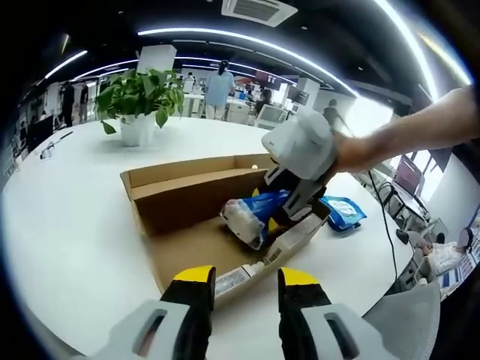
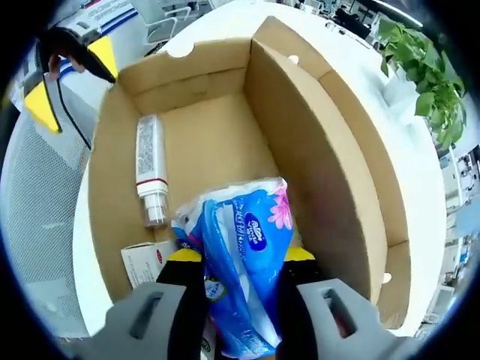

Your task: Operate the shoe box by opening the lid, removing the specified soft item, and placing it in the target area until the item is outside and the box remains undamaged.

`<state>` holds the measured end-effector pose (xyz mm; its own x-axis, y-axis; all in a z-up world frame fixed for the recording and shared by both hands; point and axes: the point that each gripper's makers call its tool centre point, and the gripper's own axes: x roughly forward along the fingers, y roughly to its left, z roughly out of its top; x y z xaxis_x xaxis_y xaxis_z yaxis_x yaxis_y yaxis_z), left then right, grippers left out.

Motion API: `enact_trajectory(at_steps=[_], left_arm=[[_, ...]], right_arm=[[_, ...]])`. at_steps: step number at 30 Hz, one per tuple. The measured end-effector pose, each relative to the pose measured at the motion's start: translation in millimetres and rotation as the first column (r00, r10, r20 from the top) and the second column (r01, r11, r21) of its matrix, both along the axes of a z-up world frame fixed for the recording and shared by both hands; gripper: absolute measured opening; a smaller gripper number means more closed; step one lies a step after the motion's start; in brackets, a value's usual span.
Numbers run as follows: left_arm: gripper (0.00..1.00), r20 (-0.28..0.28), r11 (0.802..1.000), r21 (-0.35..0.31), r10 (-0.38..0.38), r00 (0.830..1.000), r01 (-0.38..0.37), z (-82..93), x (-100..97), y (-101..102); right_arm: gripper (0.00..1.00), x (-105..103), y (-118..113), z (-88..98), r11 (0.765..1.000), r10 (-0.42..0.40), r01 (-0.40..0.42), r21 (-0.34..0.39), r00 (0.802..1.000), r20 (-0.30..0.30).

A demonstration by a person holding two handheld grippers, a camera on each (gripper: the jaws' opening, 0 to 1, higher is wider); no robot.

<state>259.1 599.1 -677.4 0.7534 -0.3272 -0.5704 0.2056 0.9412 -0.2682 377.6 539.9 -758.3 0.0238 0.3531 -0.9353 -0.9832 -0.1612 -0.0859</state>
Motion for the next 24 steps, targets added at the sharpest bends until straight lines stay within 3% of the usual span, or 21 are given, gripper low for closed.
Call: enact_trajectory(at_steps=[8,13,24], left_arm=[[0.33,0.005,1.0,-0.011,0.002,1.0,-0.002,4.4,1.2,3],[0.34,-0.009,0.998,-0.052,0.022,1.0,-0.023,1.5,1.7,7],[0.34,-0.008,0.999,-0.048,-0.016,1.0,0.015,4.2,0.9,-8]], right_arm=[[0.3,1,-6,17.8,1.0,0.018,-0.018,0.018,0.999,0.029],[0.3,1,-6,31.5,0.999,0.012,-0.014,0.039,0.999,0.052],[0.3,-2,-18,64.5,0.998,0.025,-0.033,0.056,0.991,0.131]])
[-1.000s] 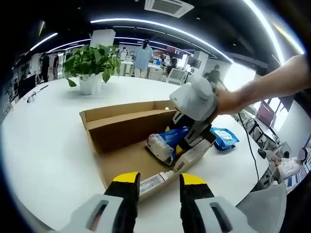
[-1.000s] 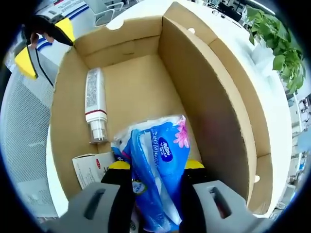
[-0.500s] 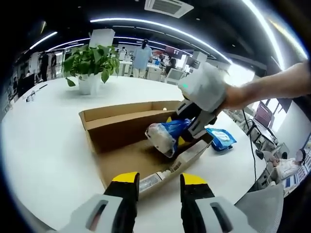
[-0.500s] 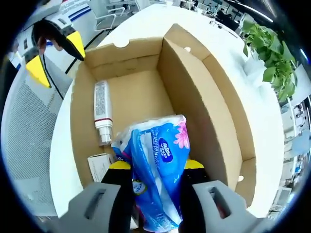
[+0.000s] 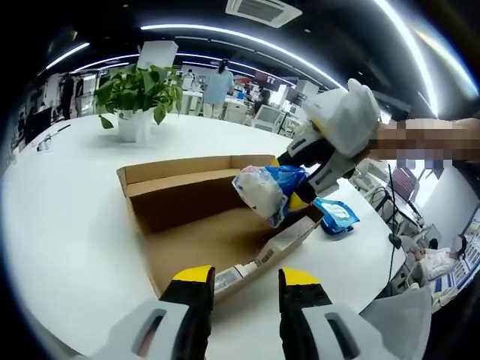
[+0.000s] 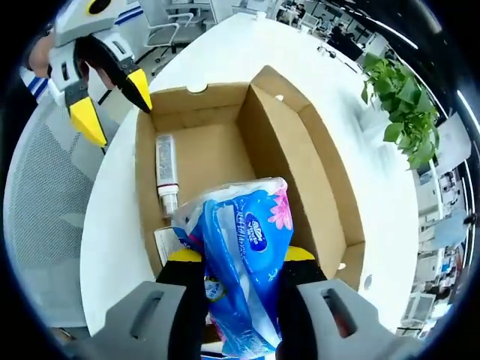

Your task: Operate the shoe box by opening the lid, removing the specified soft item, and placing it in the target area until the item is outside and the box remains undamaged.

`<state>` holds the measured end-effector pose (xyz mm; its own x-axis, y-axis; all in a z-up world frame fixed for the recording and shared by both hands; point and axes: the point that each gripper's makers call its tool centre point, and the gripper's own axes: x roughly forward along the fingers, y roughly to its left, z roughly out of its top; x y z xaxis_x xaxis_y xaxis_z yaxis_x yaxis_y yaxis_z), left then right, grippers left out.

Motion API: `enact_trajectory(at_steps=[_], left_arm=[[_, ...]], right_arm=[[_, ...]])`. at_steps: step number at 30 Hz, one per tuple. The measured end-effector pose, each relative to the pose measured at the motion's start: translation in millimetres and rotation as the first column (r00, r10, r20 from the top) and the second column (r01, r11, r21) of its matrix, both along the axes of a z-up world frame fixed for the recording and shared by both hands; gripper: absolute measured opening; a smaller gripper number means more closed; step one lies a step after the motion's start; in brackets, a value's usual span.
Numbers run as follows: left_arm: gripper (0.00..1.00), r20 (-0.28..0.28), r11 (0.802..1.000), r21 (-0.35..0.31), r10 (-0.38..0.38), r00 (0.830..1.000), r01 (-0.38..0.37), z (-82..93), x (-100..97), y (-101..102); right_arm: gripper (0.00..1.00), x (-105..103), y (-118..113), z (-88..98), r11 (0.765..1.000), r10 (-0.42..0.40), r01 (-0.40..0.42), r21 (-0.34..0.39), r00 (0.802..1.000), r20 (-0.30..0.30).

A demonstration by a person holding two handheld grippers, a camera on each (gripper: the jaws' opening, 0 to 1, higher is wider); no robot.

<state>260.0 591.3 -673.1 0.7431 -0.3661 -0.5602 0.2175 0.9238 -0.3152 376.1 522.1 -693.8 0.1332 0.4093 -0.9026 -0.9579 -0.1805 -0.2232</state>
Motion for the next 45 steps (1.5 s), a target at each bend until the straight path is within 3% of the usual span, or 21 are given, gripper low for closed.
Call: enact_trajectory(at_steps=[7,18,20,33,41,45], left_arm=[[0.34,0.0,1.0,-0.002,-0.027,1.0,0.027,1.1,1.7,-10],[0.34,-0.01,0.999,0.004,-0.049,0.999,0.049,4.0,-0.1,-18],[0.34,-0.011,0.999,0.006,-0.053,0.999,0.053,5.0,1.8,-20],[0.34,-0.003,0.994,0.043,-0.098,0.995,0.098,10.1,18.0,-33],[0.34,0.003,0.99,0.051,-0.129,0.992,0.129,13.9,23.9,-48],[0.34,-0.002,0.989,0.056,-0.14,0.99,0.14,12.5,27.4,-52]], right_arm=[[0.3,-7,-8,16.6,0.999,0.035,-0.035,0.002,0.998,0.053],[0.3,-8,-35,30.9,1.0,0.005,-0.007,0.022,0.995,0.097],[0.3,-6,-48,29.5,1.0,0.009,-0.009,0.002,0.993,0.121],[0.3,-11,-129,21.6,0.991,-0.131,0.133,-0.007,0.985,0.11],[0.3,-18,-183,14.0,0.973,-0.225,0.229,-0.025,0.969,0.103],[0.3,-22,-209,10.9,0.955,-0.294,0.297,-0.014,0.951,0.097]])
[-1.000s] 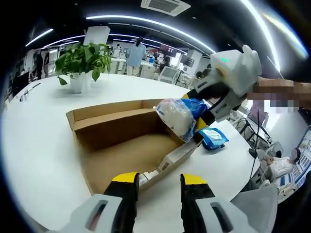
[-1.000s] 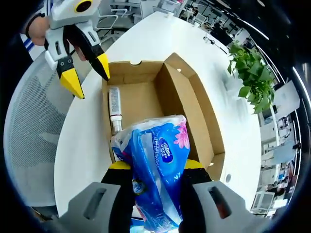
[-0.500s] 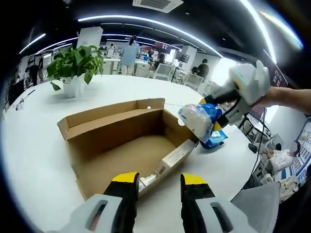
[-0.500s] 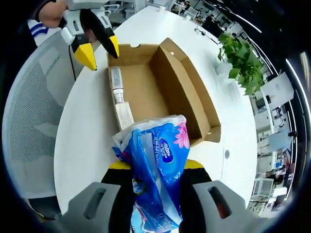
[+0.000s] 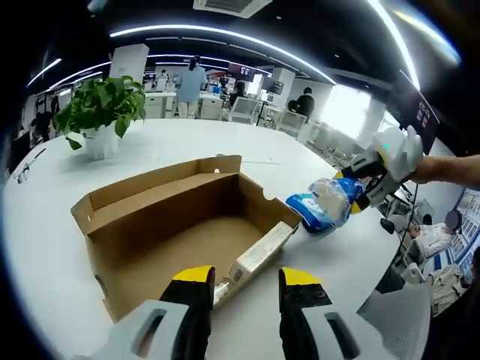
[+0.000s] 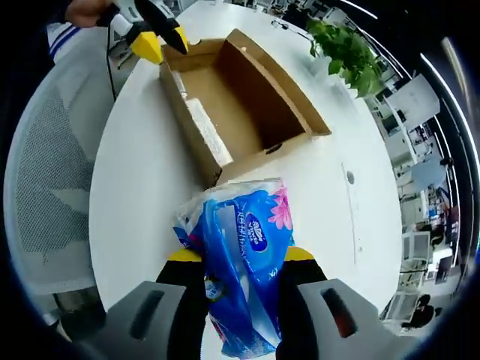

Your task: Operate the shoe box by opening the lid, removing the specified soft item, and placing it in the target area until the item is outside and the box remains undamaged.

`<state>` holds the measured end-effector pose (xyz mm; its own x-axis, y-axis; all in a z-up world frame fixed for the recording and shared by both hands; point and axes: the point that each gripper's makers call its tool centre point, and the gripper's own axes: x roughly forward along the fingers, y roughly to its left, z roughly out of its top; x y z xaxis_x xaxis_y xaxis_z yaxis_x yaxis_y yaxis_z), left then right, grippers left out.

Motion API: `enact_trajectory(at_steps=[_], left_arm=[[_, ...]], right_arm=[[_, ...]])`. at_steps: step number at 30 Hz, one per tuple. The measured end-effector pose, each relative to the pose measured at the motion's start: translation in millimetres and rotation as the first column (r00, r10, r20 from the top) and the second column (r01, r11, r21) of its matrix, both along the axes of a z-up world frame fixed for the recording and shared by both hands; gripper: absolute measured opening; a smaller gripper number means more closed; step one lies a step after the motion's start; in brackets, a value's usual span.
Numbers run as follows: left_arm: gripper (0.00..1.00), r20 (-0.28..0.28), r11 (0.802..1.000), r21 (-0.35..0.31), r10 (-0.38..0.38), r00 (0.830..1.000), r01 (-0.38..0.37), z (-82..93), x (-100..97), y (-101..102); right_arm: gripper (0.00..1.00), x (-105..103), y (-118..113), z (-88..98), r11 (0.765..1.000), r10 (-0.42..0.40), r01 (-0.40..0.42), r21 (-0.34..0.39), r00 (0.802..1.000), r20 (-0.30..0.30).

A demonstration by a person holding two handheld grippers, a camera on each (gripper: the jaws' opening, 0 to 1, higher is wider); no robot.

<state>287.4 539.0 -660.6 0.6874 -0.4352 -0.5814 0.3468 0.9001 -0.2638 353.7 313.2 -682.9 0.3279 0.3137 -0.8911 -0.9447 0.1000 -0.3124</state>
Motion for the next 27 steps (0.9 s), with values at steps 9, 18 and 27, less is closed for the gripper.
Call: enact_trajectory(at_steps=[9,18,27], left_arm=[[0.34,0.002,1.0,0.004,-0.016,1.0,0.016,4.6,8.8,-10],[0.34,-0.007,1.0,0.008,-0.012,1.0,0.013,2.5,8.7,-14],[0.34,-0.007,1.0,0.022,-0.004,1.0,0.004,3.7,9.3,-14]], right_arm=[[0.3,-14,-63,-14.5,0.995,-0.095,0.095,-0.035,0.995,-0.011],[0.3,-17,-117,-18.5,0.978,-0.207,0.206,-0.031,0.978,-0.017],[0.3,-20,-160,-23.6,0.952,-0.306,0.305,-0.019,0.952,-0.033]])
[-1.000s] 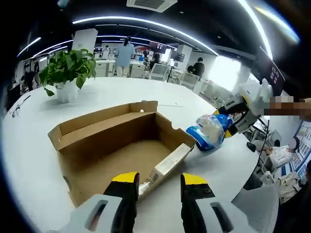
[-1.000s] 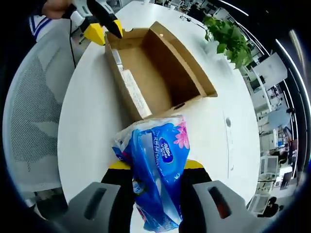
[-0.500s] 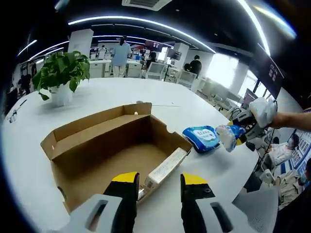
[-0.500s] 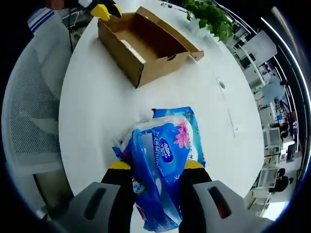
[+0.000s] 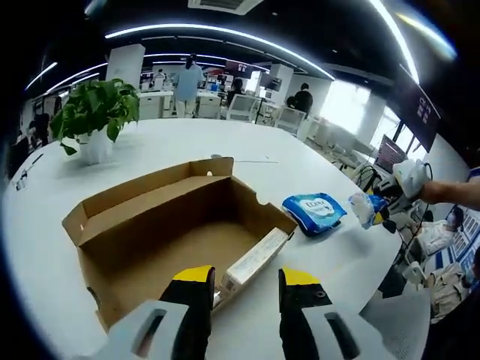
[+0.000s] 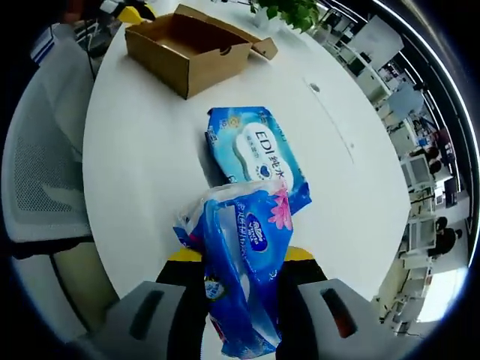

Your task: Operate the shoe box by opening the lid, removing the specified soft item, and placing it in the target area until the item is outside and the box remains undamaged.

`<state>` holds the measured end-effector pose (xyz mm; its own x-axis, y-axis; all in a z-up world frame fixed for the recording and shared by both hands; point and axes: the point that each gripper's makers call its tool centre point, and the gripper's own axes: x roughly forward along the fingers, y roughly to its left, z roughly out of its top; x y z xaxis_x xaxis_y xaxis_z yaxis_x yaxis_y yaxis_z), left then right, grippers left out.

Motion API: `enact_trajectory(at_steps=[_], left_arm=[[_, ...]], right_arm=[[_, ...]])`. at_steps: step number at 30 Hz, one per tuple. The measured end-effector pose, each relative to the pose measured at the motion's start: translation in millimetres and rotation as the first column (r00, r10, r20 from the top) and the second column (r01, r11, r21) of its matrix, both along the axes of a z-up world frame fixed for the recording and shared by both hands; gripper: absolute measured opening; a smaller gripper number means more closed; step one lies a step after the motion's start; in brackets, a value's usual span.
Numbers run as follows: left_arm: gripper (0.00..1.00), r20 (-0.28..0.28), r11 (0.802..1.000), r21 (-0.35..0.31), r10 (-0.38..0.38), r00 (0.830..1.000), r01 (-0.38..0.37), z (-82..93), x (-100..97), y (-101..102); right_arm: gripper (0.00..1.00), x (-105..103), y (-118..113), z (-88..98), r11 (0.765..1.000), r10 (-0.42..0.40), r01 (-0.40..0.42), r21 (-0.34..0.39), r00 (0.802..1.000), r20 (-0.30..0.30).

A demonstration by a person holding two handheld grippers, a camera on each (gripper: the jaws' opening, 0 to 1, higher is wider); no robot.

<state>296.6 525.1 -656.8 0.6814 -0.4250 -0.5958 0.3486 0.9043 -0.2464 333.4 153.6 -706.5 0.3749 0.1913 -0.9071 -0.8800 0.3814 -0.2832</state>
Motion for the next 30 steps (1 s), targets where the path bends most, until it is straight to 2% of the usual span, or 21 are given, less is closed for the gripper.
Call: enact_trajectory(at_steps=[12,19,24,30], left_arm=[[0.34,-0.011,1.0,0.017,0.024,1.0,-0.023,0.0,-6.0,4],[0.34,-0.012,0.999,0.029,0.038,0.999,-0.037,0.4,-9.9,8],[0.34,-0.013,0.998,0.03,0.055,0.998,-0.055,0.1,-12.8,10],[0.34,-0.019,0.997,0.034,0.066,0.998,-0.066,-1.3,-17.7,11]], right_arm=[[0.3,-3,-22,-7.5,0.999,-0.032,0.032,0.005,0.999,-0.016],[0.3,6,-34,-8.9,0.999,-0.037,0.037,-0.002,0.999,-0.019],[0.31,14,-44,-11.4,0.999,-0.017,0.016,-0.028,0.999,-0.027],[0.31,31,-59,-17.1,0.994,0.036,-0.039,-0.101,0.999,-0.03]])
